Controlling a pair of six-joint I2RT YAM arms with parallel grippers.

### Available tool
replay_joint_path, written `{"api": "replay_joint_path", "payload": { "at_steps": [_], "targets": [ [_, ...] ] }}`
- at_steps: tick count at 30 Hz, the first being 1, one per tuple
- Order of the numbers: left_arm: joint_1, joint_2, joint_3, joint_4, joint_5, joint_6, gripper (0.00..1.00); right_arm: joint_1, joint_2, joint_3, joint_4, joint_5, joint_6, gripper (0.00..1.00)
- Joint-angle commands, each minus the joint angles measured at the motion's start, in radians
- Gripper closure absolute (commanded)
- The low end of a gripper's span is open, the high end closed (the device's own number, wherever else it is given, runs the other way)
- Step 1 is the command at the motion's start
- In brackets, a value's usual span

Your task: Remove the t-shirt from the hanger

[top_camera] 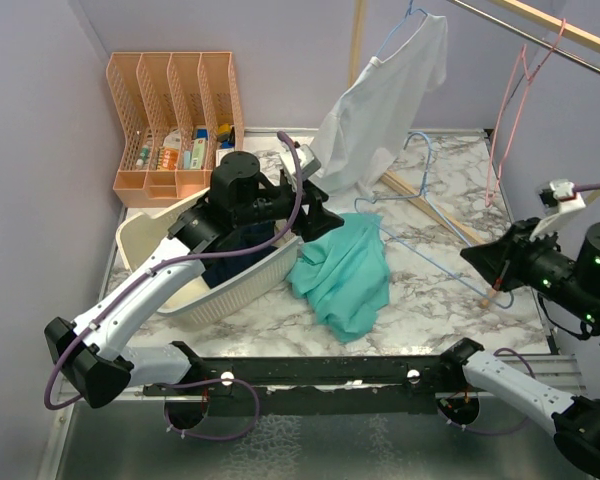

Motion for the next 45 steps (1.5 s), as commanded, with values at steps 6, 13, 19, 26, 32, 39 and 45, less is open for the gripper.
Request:
{"api": "replay_joint_path", "payload": {
  "at_steps": [6, 13, 19, 26, 32, 39, 45],
  "targets": [
    [-0.002, -0.043, -0.062, 0.031, -0.021, -0.008, 0.33, -0.002, 0.008, -0.051, 0.143, 0.168, 0.034, 0.99],
    [-0.003, -0.069, -0.13, 0.052, -0.019, -0.023, 0.33, -0.002, 0.044, -0.102, 0.377, 0.452, 0.018, 0.99],
    [-0.003, -0.093, -0.183, 0.078, -0.023, -0.028, 0.33, -0.002, 0.052, -0.176, 0.622, 0.629, -0.017, 0.99],
    [-0.002, -0.103, -0.204, 0.087, -0.016, -0.028, 0.33, -0.002, 0.087, -0.211, 0.825, 0.747, -0.069, 0.99],
    [-0.002, -0.099, -0.214, 0.099, 0.001, -0.029, 0.33, -0.002, 0.164, -0.19, 0.9, 0.786, -0.119, 0.99],
    [-0.002, -0.104, -0.226, 0.104, 0.008, -0.035, 0.34, -0.002, 0.264, -0.206, 0.95, 0.826, -0.158, 0.99],
    [-0.002, -0.106, -0.233, 0.097, 0.01, -0.035, 0.33, -0.002, 0.302, -0.229, 0.945, 0.832, -0.15, 0.99]
  ]
}}
